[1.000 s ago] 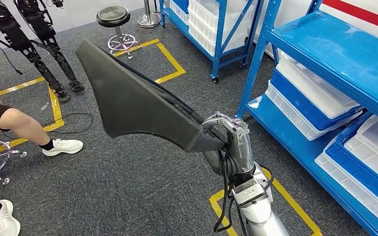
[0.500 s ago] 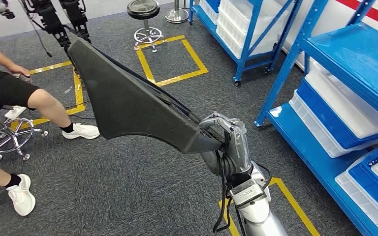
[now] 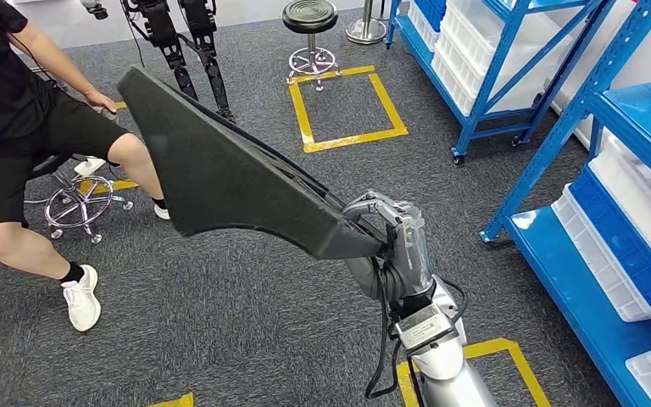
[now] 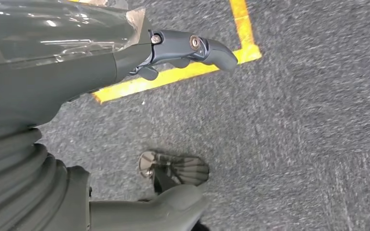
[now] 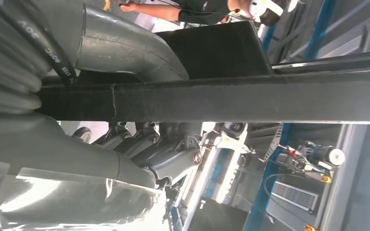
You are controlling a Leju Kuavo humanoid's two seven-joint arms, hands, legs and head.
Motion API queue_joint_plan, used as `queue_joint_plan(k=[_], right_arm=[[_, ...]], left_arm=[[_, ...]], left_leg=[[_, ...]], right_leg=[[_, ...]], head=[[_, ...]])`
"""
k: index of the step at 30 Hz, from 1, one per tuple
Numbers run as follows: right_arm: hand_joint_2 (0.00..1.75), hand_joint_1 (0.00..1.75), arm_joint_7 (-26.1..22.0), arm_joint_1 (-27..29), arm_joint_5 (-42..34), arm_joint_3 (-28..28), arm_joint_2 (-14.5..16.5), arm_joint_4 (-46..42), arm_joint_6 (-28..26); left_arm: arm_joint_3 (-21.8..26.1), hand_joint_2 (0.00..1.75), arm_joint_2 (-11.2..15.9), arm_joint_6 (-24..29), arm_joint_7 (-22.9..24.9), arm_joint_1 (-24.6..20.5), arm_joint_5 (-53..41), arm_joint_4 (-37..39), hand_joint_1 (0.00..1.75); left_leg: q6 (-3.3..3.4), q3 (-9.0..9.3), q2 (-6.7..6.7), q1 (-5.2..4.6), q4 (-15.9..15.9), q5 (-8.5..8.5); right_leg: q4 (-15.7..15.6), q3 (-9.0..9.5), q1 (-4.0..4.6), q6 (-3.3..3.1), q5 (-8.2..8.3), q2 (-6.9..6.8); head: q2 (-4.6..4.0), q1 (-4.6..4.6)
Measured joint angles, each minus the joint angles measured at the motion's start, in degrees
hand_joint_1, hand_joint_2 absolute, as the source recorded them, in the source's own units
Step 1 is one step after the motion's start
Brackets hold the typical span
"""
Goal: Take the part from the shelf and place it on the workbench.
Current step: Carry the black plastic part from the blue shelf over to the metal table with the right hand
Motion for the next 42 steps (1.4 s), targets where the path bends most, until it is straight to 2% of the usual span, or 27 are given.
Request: queue_joint_plan(k=[2, 3, 5, 6, 7, 9, 11, 13, 14, 15, 16, 18, 20, 21, 22, 24, 25, 27, 29, 31, 33, 35, 36, 37, 38, 40, 42], right_arm=[[1.75, 1.75, -0.1, -0.2, 0.0, 0.1, 0.1, 0.1, 0.0], [1.75, 1.75, -0.1, -0.2, -0.1, 0.1, 0.2, 0.2, 0.0], [1.75, 1.75, -0.1, -0.2, -0.1, 0.1, 0.2, 0.5, 0.0], [1.75, 1.75, -0.1, -0.2, -0.1, 0.1, 0.2, 0.6, 0.0], [1.75, 1.75, -0.1, -0.2, -0.1, 0.1, 0.2, 0.7, 0.0], [1.75, 1.75, -0.1, -0.3, -0.1, 0.1, 0.3, 0.8, 0.0], [1.75, 1.75, -0.1, -0.4, -0.1, 0.1, 0.4, 0.8, 0.0], [1.75, 1.75, -0.1, -0.5, -0.1, 0.1, 0.5, 0.8, 0.0], [1.75, 1.75, -0.1, -0.5, -0.1, 0.1, 0.5, 0.8, 0.0], [1.75, 1.75, -0.1, -0.6, -0.1, 0.1, 0.5, 0.9, 0.0], [1.75, 1.75, -0.1, -0.6, -0.1, 0.1, 0.5, 0.9, 0.0], [1.75, 1.75, -0.2, -0.6, -0.2, 0.1, 0.4, 0.9, 0.0], [1.75, 1.75, -0.2, -0.4, -0.3, 0.1, 0.2, 1.1, -0.1], [1.75, 1.75, -0.2, -0.3, -0.4, 0.1, 0.2, 1.2, -0.1], [1.75, 1.75, -0.3, -0.3, -0.4, 0.1, 0.2, 1.2, -0.2], [1.75, 1.75, -0.5, -0.2, -0.5, 0.0, 0.1, 1.1, -0.4], [1.75, 1.75, -0.6, -0.2, -0.6, -0.1, 0.0, 1.1, -0.5], [1.75, 1.75, -0.8, -0.1, -0.7, -0.2, -0.1, 1.0, -0.7], [1.75, 1.75, -0.8, -0.1, -0.8, -0.3, -0.1, 0.8, -1.0], [1.75, 1.75, -0.8, 0.1, -0.9, -0.6, -0.1, 0.4, -1.4], [1.75, 1.75, -0.9, 0.5, -1.0, -1.1, -0.1, -0.2, -1.7], [1.75, 1.75, -0.9, 1.0, -1.0, -1.8, -0.2, -0.5, -2.0], [1.75, 1.75, -0.9, 1.2, -1.1, -2.1, -0.3, -0.6, -2.1], [1.75, 1.75, -0.9, 1.4, -1.1, -2.3, -0.3, -0.6, -2.2], [1.75, 1.75, -0.9, 1.5, -1.1, -2.5, -0.3, -0.8, -2.2], [1.75, 1.75, -0.9, 1.5, -1.1, -2.9, -0.4, -1.1, -2.2], [1.75, 1.75, -0.9, 1.6, -1.1, -3.2, -0.4, -1.4, -2.2]], left_arm=[[0.3, 1.75, -0.1, 0.3, 0.0, 0.0, 0.0, 0.0, 0.0], [0.4, 1.75, -0.1, 0.4, 0.0, 0.0, 0.0, 0.0, 0.0], [0.6, 1.75, -0.2, 0.7, 0.0, 0.0, 0.0, 0.0, 0.0], [0.7, 1.75, -0.2, 0.8, 0.0, 0.1, 0.0, 0.0, 0.0], [0.7, 1.75, -0.2, 0.9, 0.0, 0.1, 0.0, 0.0, 0.0], [0.8, 1.75, -0.2, 0.9, 0.0, 0.1, 0.0, 0.0, 0.0], [0.8, 1.75, -0.2, 1.0, 0.0, -0.1, 0.0, 0.0, 0.0], [0.8, 1.75, -0.2, 1.2, 0.0, -0.1, 0.0, 0.0, 0.0], [0.8, 1.75, -0.2, 1.3, 0.0, -0.1, 0.1, 0.0, 0.0], [0.8, 1.75, -0.2, 1.4, 0.0, -0.1, 0.1, 0.0, 0.0], [0.8, 1.75, -0.3, 1.4, 0.0, -0.1, 0.1, 0.0, 0.0], [0.8, 1.75, -0.3, 1.5, 0.0, -0.2, 0.1, 0.0, 0.0], [0.8, 1.75, -0.3, 1.5, 0.0, -0.3, 0.1, 0.0, 0.0], [0.8, 1.75, -0.3, 1.6, 0.0, -0.2, 0.1, 0.0, 0.0], [0.8, 1.75, -0.4, 1.6, 0.0, -0.2, 0.1, 0.0, 0.0], [0.9, 1.75, -0.4, 1.6, 0.1, -0.1, 0.1, 0.0, 0.0], [0.9, 1.75, -0.4, 1.6, 0.1, -0.1, 0.1, 0.0, 0.0], [1.1, 1.75, -0.4, 1.6, 0.1, 0.1, 0.1, 0.0, 0.0], [1.4, 1.75, -0.4, 1.7, 0.1, 0.4, 0.0, 0.0, 0.0], [1.7, 1.75, -0.5, 1.8, 0.1, 0.7, 0.0, 0.0, 0.0], [1.7, 1.75, -0.5, 1.9, 0.1, 0.6, -0.2, 0.0, 0.0], [1.7, 1.75, -0.5, 2.0, 0.1, 0.6, -0.5, 0.0, 0.0], [1.7, 1.75, -0.5, 2.0, 0.2, 0.7, -0.7, 0.0, 0.0], [1.7, 1.75, -0.5, 1.9, 0.2, 0.7, -0.8, 0.0, 0.0], [1.7, 1.75, -0.5, 1.9, 0.2, 0.7, -0.8, 0.0, 0.0], [1.7, 1.75, -0.4, 1.9, 0.2, 0.6, -0.8, 0.0, 0.0], [1.7, 1.75, -0.4, 2.0, 0.2, 0.5, -0.8, 0.0, 0.0]], left_leg=[[-0.42, -2.53, 3.38, 0.01, 5.4, -3.09], [-0.61, -4.44, 4.44, 0.08, 9.4, -4.98], [-0.78, -7.26, 5.07, 0.18, 15.1, -6.93], [-0.72, -7.18, 5.17, 0.19, 15.0, -6.39], [-0.55, -5.85, 5.41, 0.18, 12.5, -4.94], [0.06, -1.3, 7.22, -0.14, 4.5, -1.79], [0.72, 1.2, 8.57, -0.69, -0.2, -0.63], [1.26, 1.23, 7.77, -1.09, -0.8, -0.59], [1.56, 1.45, 7.2, -0.95, -1.2, -0.33], [1.89, 1.74, 6.63, -0.8, -1.7, 0.01], [2.21, 2.04, 6.07, -0.61, -2.2, 0.37], [2.54, 2.28, 4.87, -0.43, -2.6, 0.71], [2.56, 2.24, 3.38, -0.4, -2.5, 0.73], [2.52, 2.25, 2.6, -0.35, -2.5, 0.72], [2.42, 2.27, 1.8, -0.26, -2.4, 0.68], [1.9, 2.21, 0.28, -0.06, -1.9, 0.39], [1.5, 2.05, -0.35, -0.02, -1.5, 0.17], [0.68, 1.63, -1.19, 0.02, -1.1, 0.01], [0.1, 1.32, -1.31, 0.25, -1.1, 0.06], [-0.28, 0.45, 1.14, 0.28, 0.8, -1.18], [-0.54, -2.53, 4.2, 0.21, 7.1, -4.59], [-0.64, -6.19, 5.05, 0.27, 14.4, -7.51], [-0.55, -6.87, 5.13, 0.27, 15.7, -7.57], [-0.36, -6.32, 5.25, 0.23, 14.6, -6.53], [-0.03, -4.56, 5.68, 0.12, 11.3, -4.78], [0.82, -0.19, 7.82, -0.44, 3.2, -1.86], [1.54, 1.61, 8.98, -1.07, -0.5, -1.2]], right_leg=[[-0.1, 0.07, 0.13, -0.81, 0.03, -1.14], [-0.1, 0.05, 0.33, -1.11, -0.04, -1.79], [-0.1, 0.0, 0.71, -1.32, -0.15, -3.16], [-0.1, 0.0, 0.85, -1.36, -0.19, -3.8], [-0.1, 0.04, 0.96, -1.41, -0.24, -4.43], [-0.1, 0.18, 1.26, -1.41, -0.36, -5.5], [-0.2, 0.31, 1.56, -1.16, -0.56, -6.38], [-0.3, 0.51, 1.61, -0.71, -0.7, -7.31], [-0.2, 0.47, 1.63, -0.43, -0.86, -7.31], [0.5, 0.24, 1.58, -0.22, -1.26, -6.48], [2.2, -0.47, 1.53, -0.12, -2.1, -5.14], [8.9, -3.62, 1.18, -0.32, -4.92, -2.21], [15.3, -6.98, 0.85, -0.11, -6.96, -1.41], [15.8, -7.45, 0.65, 0.37, -6.74, -1.32], [13.8, -6.7, 0.39, 1.07, -5.51, -1.17], [6.1, -3.32, -0.34, 2.45, -2.15, 0.21], [2.9, -1.81, -0.56, 2.6, -0.94, 0.9], [0.7, -0.73, -0.46, 1.82, -0.23, 1.54], [0.6, -0.6, -0.28, 0.77, 0.04, 0.73], [0.3, -0.46, -0.34, -0.07, 0.18, -0.16], [0.3, -0.4, -0.06, -0.8, 0.09, -1.35], [0.3, -0.44, 0.39, -1.18, -0.06, -2.74], [0.3, -0.45, 0.58, -1.27, -0.13, -3.41], [0.3, -0.42, 0.75, -1.34, -0.18, -4.04], [0.3, -0.36, 0.9, -1.4, -0.23, -4.62], [0.3, -0.2, 1.25, -1.42, -0.36, -5.66], [0.2, -0.1, 1.37, -1.14, -0.5, -6.58]], head=[[-0.01, -0.32], [0.0, -0.47], [0.0, -0.47], [0.0, -0.48], [-0.01, -0.46], [0.0, -0.44], [0.0, -0.39], [0.0, -0.4], [0.01, -0.39], [0.01, -0.37], [0.0, -0.33], [-0.01, -0.11], [0.0, 0.06], [0.0, 0.04], [0.0, 0.05], [0.0, 0.06], [0.0, 0.09], [0.0, 0.12], [-0.01, 0.11], [-0.01, -0.07], [-0.01, -0.31], [0.0, -0.37], [0.0, -0.38], [0.0, -0.38], [-0.01, -0.37], [-0.01, -0.32], [-0.01, -0.29]])
